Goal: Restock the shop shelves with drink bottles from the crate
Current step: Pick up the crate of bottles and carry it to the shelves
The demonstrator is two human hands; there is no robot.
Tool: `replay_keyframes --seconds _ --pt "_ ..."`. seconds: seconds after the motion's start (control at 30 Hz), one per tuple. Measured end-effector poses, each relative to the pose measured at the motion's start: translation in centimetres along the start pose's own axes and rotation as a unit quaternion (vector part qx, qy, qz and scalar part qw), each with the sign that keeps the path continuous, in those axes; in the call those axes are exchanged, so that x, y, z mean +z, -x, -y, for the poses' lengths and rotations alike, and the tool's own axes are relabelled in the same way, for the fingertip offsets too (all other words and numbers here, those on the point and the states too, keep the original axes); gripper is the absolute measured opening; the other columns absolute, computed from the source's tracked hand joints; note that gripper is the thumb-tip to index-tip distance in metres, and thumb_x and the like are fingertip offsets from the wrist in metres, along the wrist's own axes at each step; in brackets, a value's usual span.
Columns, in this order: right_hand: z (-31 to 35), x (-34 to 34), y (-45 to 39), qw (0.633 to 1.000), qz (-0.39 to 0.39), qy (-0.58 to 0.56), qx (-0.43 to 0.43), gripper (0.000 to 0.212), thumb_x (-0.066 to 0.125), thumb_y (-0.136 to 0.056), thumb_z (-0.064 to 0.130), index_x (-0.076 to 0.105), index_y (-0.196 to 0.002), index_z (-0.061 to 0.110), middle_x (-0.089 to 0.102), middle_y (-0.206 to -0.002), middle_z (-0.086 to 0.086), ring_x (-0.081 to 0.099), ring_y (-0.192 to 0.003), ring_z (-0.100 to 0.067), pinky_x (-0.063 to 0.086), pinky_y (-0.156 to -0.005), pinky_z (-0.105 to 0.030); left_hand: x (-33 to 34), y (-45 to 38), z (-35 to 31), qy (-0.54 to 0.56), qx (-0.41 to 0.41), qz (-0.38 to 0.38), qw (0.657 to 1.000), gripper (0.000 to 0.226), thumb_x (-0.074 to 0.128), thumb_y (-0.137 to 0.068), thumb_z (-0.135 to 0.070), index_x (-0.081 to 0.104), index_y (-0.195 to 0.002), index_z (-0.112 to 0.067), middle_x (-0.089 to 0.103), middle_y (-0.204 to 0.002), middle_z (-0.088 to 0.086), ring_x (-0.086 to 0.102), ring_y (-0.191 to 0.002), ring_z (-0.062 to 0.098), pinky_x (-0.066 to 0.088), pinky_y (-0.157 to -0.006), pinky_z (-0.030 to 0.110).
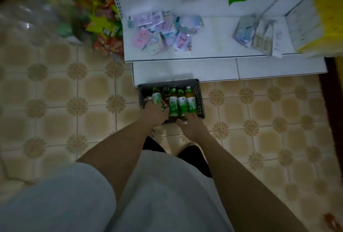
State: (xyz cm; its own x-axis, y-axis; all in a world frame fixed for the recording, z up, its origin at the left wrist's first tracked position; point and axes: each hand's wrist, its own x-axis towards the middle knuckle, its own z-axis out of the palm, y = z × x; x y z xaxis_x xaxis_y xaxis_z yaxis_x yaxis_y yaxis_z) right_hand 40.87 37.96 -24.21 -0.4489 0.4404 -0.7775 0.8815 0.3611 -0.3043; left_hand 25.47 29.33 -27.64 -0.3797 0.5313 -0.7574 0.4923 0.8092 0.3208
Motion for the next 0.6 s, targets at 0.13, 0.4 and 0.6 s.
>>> replay_keyframes --seconds 0.13,0.4,0.6 --pt "-2.5 0.4 -4.1 0.998 0.053 0.025 -0.039 0.065 0.04 -0.102 0.05 0.026 -0.156 0.016 0.025 -0.162 -0.01 0.027 -0.146 -0.033 0.029 -0.116 -0.047 2.3 -2.3 0.0 0.083 -0.065 -0.019 0.994 0.05 0.033 -0.104 -0.046 0.058 -0.127 -0.01 0.061 -0.127 0.016 0.056 -0.116 0.036 0.047 -0.098 0.043" --pt "-11.4 2.7 -17.0 0.994 0.105 -0.037 0.014 0.052 0.054 -0.093 0.047 0.053 -0.132 0.012 0.056 -0.126 -0.008 0.055 -0.118 -0.03 0.043 -0.096 -0.035 10.5 -12.2 2.7 0.238 -0.185 -0.055 0.952 0.042 0.041 -0.101 -0.045 0.053 -0.131 -0.017 0.064 -0.122 0.013 0.062 -0.102 0.036 0.054 -0.09 0.049" --pt "-21.1 3.9 -32.1 0.998 0.017 -0.03 0.061 0.04 0.056 -0.098 0.035 0.051 -0.122 0.003 0.05 -0.112 -0.017 0.055 -0.104 -0.038 0.05 -0.086 -0.047 16.8 -23.9 8.6 0.298 -0.26 -0.143 0.907 0.046 0.046 -0.102 -0.038 0.05 -0.137 -0.008 0.056 -0.131 0.019 0.057 -0.114 0.038 0.045 -0.085 0.037"
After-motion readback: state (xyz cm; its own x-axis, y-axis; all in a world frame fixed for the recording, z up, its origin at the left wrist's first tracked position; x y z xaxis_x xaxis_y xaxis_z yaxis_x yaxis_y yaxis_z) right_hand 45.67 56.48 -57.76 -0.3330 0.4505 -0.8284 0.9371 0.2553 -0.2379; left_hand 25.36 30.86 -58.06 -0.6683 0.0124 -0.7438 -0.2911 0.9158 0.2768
